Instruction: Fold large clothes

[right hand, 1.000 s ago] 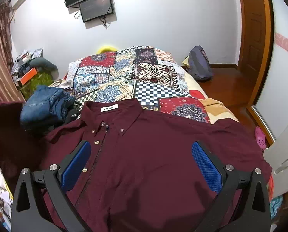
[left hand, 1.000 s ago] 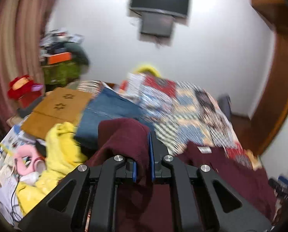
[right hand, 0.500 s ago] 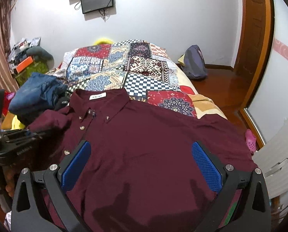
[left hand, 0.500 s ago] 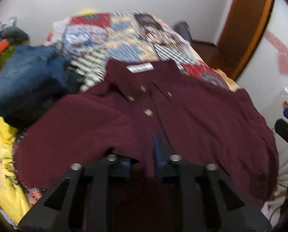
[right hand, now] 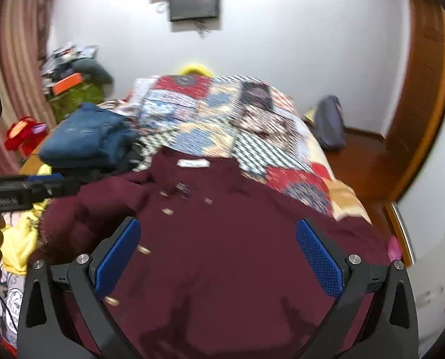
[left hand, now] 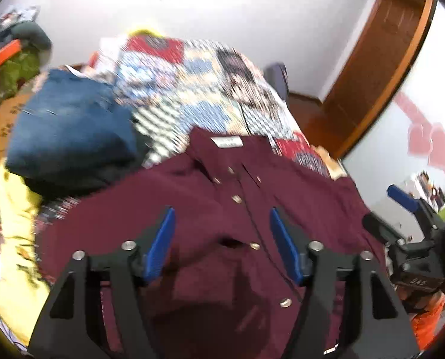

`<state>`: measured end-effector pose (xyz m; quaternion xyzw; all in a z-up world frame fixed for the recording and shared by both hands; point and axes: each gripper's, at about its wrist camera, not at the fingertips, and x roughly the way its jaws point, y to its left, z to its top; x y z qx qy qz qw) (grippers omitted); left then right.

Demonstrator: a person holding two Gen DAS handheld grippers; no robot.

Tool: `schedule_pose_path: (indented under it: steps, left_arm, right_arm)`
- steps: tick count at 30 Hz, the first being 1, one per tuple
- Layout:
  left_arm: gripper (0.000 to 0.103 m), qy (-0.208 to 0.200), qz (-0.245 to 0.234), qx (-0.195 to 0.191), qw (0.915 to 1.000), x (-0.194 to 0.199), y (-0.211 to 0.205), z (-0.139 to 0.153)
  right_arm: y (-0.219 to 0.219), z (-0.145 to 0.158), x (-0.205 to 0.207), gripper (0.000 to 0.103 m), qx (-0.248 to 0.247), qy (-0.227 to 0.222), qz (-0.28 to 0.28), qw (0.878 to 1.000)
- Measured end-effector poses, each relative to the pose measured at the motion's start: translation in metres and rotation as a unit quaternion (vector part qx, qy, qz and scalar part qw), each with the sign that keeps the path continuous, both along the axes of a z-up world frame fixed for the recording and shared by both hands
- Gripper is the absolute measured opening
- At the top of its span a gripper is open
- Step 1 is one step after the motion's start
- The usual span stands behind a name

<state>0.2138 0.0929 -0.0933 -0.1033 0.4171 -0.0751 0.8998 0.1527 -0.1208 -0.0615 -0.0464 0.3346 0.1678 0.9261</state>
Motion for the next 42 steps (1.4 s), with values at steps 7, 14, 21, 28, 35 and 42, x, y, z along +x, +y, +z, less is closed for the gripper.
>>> schedule_pose_path:
  steps: [7, 14, 21, 28, 35, 42]
  left_arm:
    - [0.079, -0.050, 0.071, 0.071, 0.9937, -0.034, 0.076, 0.039]
    - [0.083, -0.031, 0.143, 0.101, 0.9841, -0.064, 0.155, 0.020]
    - [0.083, 0.028, 0.185, 0.083, 0.9788, -0.088, 0.212, -0.032]
    - [0.083, 0.073, 0.204, 0.063, 0.9743, -0.100, 0.232, -0.080]
    - [0.083, 0.111, 0.202, 0.051, 0.9718, -0.100, 0.234, -0.115]
    - [0.083, 0.124, 0.196, 0.070, 0.9702, -0.096, 0.228, -0.125]
  right_arm:
    - [0.076, 0.012, -0.011, 0.103, -0.023, -0.031, 0.099, 0.994]
    - [0.171, -0.016, -0.012, 0.103, -0.062, 0.009, 0.201, 0.978]
    - [0.260, -0.066, -0.012, 0.103, -0.135, 0.078, 0.290, 0.944]
    - [0.315, -0.123, -0.009, 0.102, -0.266, 0.121, 0.340, 0.894]
    - [0.332, -0.165, -0.006, 0.089, -0.324, 0.149, 0.349, 0.866]
    - [0.308, -0.136, 0.001, 0.020, -0.252, 0.133, 0.341, 0.896]
